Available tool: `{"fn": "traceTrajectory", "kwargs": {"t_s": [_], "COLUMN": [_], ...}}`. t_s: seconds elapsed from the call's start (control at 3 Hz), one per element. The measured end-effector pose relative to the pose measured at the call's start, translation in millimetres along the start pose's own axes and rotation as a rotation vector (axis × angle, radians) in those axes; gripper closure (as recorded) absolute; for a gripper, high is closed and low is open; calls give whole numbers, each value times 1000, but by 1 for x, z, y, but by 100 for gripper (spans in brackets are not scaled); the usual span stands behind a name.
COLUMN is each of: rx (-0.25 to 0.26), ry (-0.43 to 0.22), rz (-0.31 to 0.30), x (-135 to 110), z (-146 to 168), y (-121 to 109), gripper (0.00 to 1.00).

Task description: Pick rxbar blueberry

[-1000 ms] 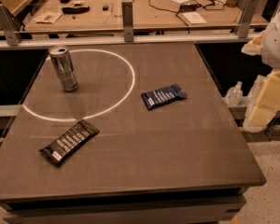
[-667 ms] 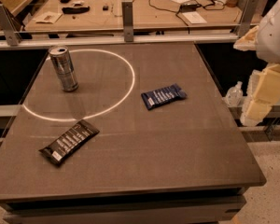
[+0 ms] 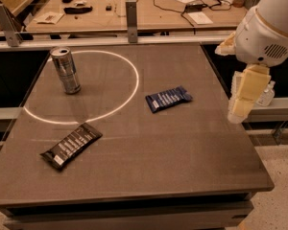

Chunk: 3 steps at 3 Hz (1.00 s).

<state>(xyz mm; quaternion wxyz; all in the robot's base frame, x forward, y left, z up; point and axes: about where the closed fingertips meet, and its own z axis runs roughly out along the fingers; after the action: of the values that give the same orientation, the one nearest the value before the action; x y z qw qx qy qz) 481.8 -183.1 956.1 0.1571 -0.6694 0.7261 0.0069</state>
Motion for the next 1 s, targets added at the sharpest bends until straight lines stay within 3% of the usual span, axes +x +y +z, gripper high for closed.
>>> {"fn": "traceTrajectory", "kwargs": {"t_s": [0.33, 0.67, 1.0], "rx": [-4, -23, -76], "ry": [48, 40, -36], "rz": [47, 38, -55], "x": [0, -3, -10], "z": [25, 46, 62], "y": [-7, -18, -30], "gripper": [0, 0, 0]}}
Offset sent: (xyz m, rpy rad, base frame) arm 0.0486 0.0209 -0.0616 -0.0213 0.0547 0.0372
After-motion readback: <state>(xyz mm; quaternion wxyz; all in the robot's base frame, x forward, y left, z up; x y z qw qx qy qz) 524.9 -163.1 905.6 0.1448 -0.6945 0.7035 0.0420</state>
